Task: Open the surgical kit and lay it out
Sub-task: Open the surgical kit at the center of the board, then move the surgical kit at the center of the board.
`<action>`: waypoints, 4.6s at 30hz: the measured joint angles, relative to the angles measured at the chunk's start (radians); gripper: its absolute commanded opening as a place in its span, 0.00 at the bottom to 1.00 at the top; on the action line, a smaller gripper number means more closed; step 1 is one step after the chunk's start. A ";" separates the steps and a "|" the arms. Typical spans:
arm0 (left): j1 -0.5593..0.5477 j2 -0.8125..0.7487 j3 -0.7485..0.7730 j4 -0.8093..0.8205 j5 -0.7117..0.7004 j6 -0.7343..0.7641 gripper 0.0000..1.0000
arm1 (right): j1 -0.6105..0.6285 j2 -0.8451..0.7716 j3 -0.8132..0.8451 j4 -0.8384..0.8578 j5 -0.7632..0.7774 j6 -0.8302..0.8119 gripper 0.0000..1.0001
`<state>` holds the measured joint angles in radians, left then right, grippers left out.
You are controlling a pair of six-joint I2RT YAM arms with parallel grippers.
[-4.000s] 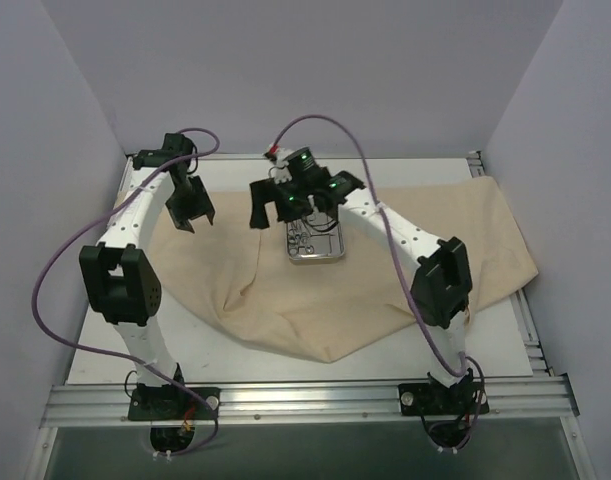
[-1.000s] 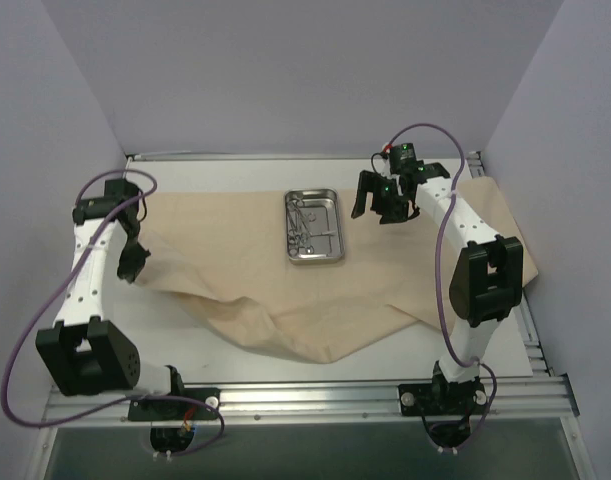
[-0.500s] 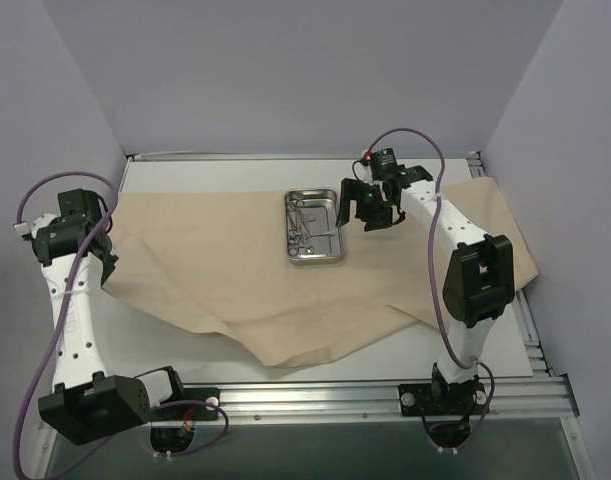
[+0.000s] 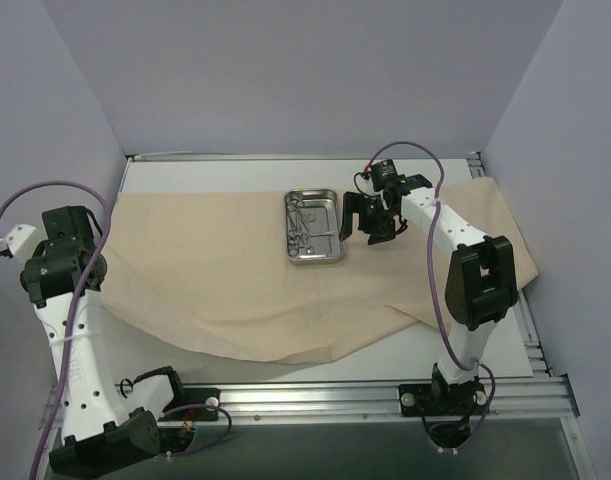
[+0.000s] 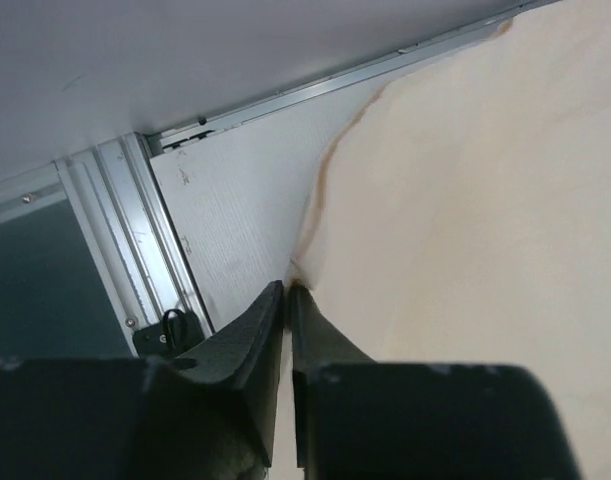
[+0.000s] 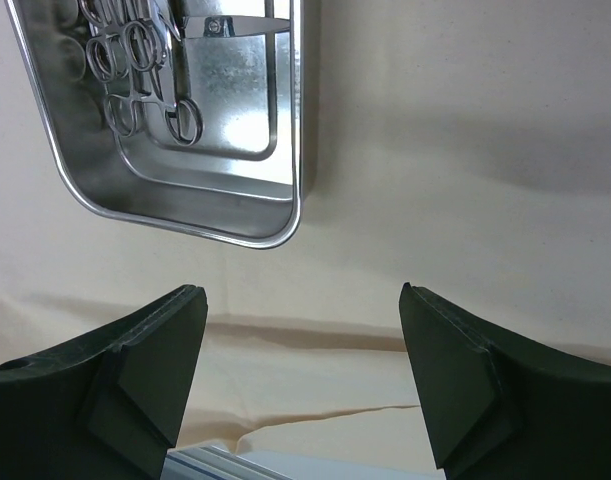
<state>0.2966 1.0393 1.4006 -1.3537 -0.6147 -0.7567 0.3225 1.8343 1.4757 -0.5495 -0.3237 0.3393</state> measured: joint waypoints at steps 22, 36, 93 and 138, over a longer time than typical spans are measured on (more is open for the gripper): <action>-0.054 0.130 0.112 -0.002 0.304 0.055 0.04 | -0.059 0.029 0.124 -0.024 0.018 -0.005 0.51; -0.295 0.829 0.274 0.175 0.531 0.060 0.02 | -0.354 0.185 0.175 -0.034 0.203 0.004 0.61; -0.220 1.799 1.380 0.241 1.033 0.066 0.06 | -0.437 0.668 0.578 0.249 -0.166 0.214 0.00; -0.299 0.742 0.246 0.316 0.764 0.385 0.45 | -0.471 0.220 0.362 -0.231 0.430 -0.018 0.68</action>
<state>-0.0029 1.7813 1.6466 -1.0374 0.1493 -0.3721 -0.1482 2.0544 1.8378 -0.7803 0.1066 0.3218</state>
